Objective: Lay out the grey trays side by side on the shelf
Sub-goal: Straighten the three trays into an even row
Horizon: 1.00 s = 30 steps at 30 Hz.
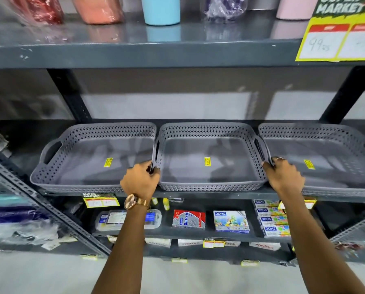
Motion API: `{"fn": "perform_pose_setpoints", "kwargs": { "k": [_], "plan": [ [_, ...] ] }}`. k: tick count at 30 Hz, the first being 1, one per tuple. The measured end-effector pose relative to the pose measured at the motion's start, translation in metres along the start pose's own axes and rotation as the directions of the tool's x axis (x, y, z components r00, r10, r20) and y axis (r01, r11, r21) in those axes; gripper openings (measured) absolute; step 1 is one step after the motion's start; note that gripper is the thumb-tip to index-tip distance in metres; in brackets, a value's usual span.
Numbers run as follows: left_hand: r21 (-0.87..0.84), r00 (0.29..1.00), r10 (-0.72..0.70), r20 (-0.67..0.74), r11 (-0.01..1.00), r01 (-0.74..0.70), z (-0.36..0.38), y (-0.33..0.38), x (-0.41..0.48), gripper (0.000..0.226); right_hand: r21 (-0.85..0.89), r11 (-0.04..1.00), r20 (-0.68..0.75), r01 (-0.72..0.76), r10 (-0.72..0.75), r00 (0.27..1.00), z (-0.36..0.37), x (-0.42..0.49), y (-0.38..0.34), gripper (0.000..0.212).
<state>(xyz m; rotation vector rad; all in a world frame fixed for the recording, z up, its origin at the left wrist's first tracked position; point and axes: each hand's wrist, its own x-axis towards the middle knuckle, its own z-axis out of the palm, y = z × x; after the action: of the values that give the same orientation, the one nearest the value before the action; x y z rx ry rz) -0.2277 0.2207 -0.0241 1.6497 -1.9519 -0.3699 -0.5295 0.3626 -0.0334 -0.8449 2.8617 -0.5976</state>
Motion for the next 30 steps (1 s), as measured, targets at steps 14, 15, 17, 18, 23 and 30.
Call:
{"fn": "perform_pose_setpoints", "kwargs": {
  "k": [14,15,17,18,23,30],
  "plan": [
    [-0.008,0.999,0.038,-0.032,0.999,-0.038,-0.0023,-0.002,0.0025,0.022,0.013,0.996,-0.017,0.088,-0.088,0.996,-0.0054,-0.0056,0.0039,0.035],
    [-0.012,0.999,0.038,-0.034,0.999,-0.039,-0.0017,-0.0026,0.0025,0.022,0.003,0.996,-0.017,0.09,-0.09,0.996,-0.0063,-0.0062,0.004,0.035],
    [-0.013,0.998,0.044,-0.036,0.999,-0.045,-0.0011,-0.0031,0.0027,0.024,-0.007,0.996,-0.024,0.085,-0.085,0.996,-0.0067,-0.0059,0.005,0.033],
    [-0.01,0.998,0.042,-0.035,0.999,-0.043,-0.0011,-0.0031,0.0028,0.024,-0.007,0.997,-0.026,0.08,-0.08,0.996,-0.0057,-0.0052,0.0052,0.034],
    [0.028,1.0,0.027,-0.009,0.999,-0.027,-0.0024,-0.0023,0.0037,0.025,-0.011,0.998,-0.043,0.066,-0.066,0.997,-0.0029,-0.0043,0.0039,0.034],
    [0.061,0.999,0.034,-0.003,0.998,-0.033,0.0026,-0.0067,0.0079,0.034,-0.04,0.996,-0.054,0.076,-0.078,0.996,-0.0023,-0.0015,0.0069,0.036]
  ]
}}
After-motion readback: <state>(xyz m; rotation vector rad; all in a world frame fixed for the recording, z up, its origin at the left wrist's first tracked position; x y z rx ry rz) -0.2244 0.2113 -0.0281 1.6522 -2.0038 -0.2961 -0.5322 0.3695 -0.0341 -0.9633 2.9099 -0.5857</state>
